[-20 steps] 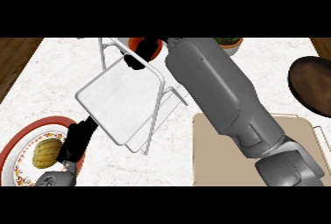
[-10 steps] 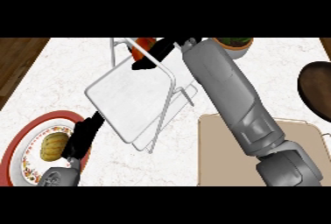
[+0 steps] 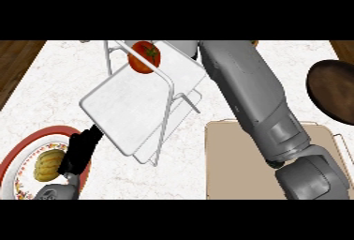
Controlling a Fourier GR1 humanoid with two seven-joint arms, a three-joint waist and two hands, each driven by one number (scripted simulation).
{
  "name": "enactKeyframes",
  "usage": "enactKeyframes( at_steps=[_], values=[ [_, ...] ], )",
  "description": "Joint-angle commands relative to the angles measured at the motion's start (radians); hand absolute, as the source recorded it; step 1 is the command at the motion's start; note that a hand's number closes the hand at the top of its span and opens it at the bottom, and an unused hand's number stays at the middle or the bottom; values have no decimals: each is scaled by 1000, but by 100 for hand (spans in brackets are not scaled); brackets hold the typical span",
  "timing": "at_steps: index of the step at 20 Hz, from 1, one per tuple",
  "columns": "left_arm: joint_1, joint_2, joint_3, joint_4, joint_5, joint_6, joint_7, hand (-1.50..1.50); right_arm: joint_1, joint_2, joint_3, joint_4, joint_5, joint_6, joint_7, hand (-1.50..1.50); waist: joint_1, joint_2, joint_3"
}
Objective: Pick the tomato from the tray and place it in the tiered shelf
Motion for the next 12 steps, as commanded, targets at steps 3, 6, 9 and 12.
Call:
enactKeyframes(
  at_steps=[3,6,9,12],
  values=[
    [34,13,34,24,4,13,-48,0,22,-139,-96,22,-20,-106,-26,-150,-38,-2,0],
    [22,1,31,7,8,18,-2,0,103,-244,-108,45,-20,-36,-32,-150,-50,-4,1],
    [22,-31,-1,-15,-18,44,15,0,104,-347,-124,46,-32,61,7,-150,-50,-7,1],
    [28,-7,10,-63,1,16,28,0,144,-410,-143,89,-40,179,-101,-150,-32,-1,1]
  ],
)
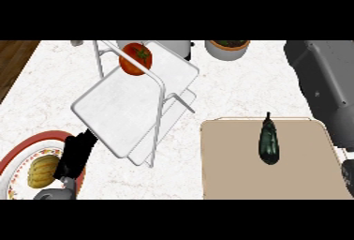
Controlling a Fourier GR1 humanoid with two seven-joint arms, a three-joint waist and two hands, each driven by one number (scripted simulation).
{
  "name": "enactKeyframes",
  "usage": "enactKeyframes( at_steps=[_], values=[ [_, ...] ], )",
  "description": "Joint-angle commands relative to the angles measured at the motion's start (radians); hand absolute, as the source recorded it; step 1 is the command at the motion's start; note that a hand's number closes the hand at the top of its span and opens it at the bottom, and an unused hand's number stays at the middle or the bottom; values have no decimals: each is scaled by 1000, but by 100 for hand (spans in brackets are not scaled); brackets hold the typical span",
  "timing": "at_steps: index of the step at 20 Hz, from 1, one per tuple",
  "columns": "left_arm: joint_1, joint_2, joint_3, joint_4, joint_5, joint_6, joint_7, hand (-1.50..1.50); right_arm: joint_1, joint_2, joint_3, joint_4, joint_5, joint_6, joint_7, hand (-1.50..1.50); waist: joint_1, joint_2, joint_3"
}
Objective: Pick the tomato from the tray and place it in the tiered shelf
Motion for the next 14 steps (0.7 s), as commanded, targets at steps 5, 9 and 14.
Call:
enactKeyframes(
  at_steps=[5,9,14],
  values=[
    [-37,27,38,78,25,-46,-66,0,38,-182,-24,96,11,227,-125,-150,9,6,0],
    [8,-1,-17,-25,-8,-24,-21,0,51,-263,-34,154,21,342,-205,-150,29,10,2],
    [-16,-48,-44,36,-41,9,-42,0,26,-264,-5,198,72,340,-222,-150,27,11,1]
  ],
)
